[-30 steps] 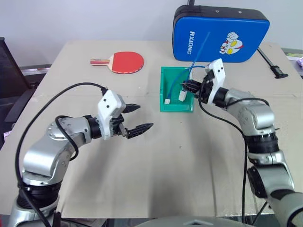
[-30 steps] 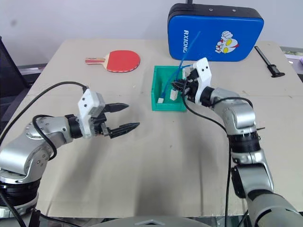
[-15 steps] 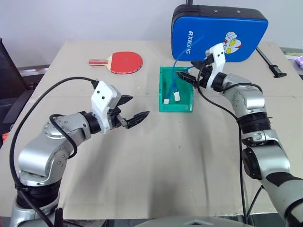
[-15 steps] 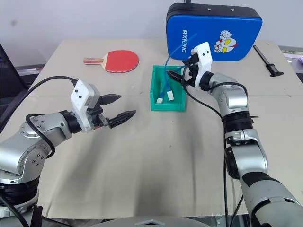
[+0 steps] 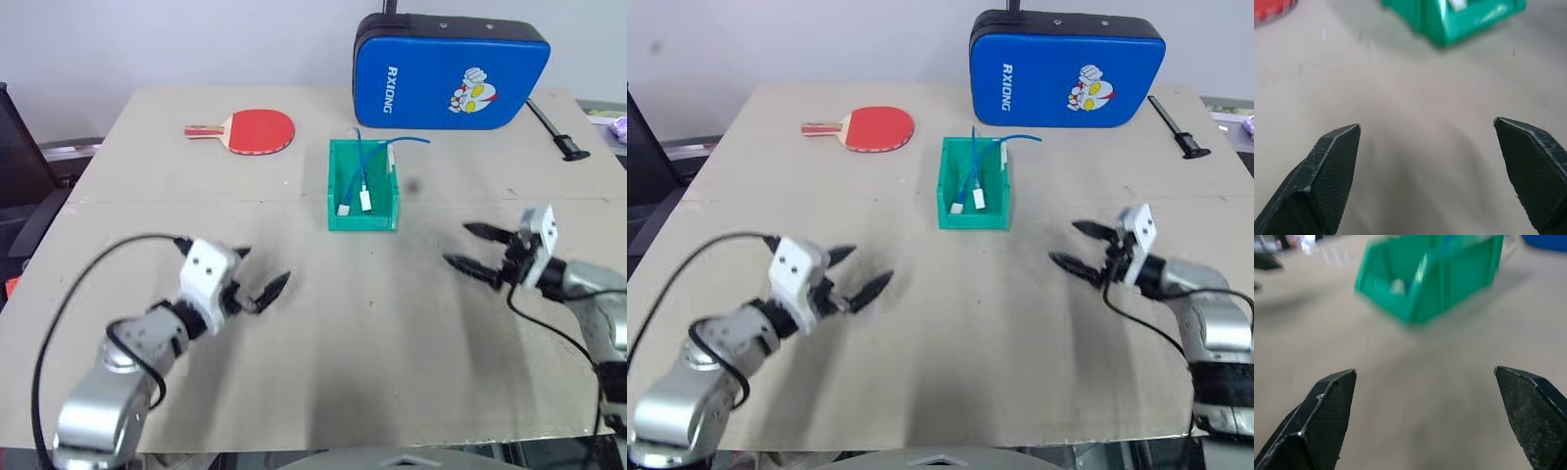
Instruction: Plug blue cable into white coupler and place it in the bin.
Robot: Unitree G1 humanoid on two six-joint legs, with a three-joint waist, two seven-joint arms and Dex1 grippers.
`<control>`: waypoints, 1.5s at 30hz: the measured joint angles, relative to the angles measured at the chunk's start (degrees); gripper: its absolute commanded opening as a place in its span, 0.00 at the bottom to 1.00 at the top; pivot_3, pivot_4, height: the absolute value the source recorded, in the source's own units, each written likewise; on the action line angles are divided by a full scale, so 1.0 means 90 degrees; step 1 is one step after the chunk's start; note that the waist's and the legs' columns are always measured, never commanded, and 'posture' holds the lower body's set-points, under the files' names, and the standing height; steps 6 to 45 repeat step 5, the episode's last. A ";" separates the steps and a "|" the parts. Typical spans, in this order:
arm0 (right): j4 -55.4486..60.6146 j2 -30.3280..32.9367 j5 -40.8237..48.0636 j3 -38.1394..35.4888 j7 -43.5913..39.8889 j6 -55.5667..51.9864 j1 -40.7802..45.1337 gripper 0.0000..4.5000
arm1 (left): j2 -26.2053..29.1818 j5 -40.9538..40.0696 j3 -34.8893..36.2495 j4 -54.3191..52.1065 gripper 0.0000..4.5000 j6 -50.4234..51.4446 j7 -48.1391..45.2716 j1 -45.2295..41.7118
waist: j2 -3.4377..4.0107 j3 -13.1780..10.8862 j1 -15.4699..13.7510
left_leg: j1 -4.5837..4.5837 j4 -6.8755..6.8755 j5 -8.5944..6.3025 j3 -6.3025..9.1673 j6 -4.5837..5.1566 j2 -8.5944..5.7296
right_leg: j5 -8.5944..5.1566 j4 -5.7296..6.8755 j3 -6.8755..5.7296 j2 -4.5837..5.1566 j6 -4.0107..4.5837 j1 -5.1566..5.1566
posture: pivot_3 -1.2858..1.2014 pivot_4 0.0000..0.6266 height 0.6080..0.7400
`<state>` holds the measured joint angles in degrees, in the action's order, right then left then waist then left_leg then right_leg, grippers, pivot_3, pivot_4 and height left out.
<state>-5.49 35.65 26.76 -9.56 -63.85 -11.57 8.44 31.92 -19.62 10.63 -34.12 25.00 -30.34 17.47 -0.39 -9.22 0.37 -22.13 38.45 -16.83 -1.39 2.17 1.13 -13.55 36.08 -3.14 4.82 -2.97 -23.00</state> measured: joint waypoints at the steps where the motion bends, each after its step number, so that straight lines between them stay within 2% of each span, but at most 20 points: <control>1: -0.0108 0.0000 -0.0011 -0.0011 -0.0072 0.0129 -0.0080 0.99 | -0.0009 0.0084 -0.0035 0.0097 1.00 -0.0177 -0.0055 0.0184 | 0.0000 -0.0001 0.0002 | 0.0015 0.0000 -0.0003 -0.0003 0.0005 0.0004 | 0.0000 0.0000 0.0003 -0.0006 0.0003 0.0014 | 0.52 0.24 0.91; 5: -0.0767 0.0000 -0.0083 -0.0064 -0.0566 0.0999 -0.0314 0.99 | -0.0066 0.0368 -0.0199 0.0641 1.00 -0.1134 -0.0448 0.0849 | 0.0000 0.0000 -0.0018 | 0.0039 0.0004 -0.0003 -0.0001 0.0008 0.0014 | -0.0004 0.0000 0.0005 -0.0016 0.0043 0.0037 | 0.52 0.24 0.91; 45: -0.0767 0.0000 -0.0083 -0.0064 -0.0566 0.0999 -0.0314 0.99 | -0.0066 0.0368 -0.0199 0.0641 1.00 -0.1134 -0.0448 0.0849 | 0.0000 0.0000 -0.0018 | 0.0039 0.0004 -0.0003 -0.0001 0.0008 0.0014 | -0.0004 0.0000 0.0005 -0.0016 0.0043 0.0037 | 0.52 0.24 0.91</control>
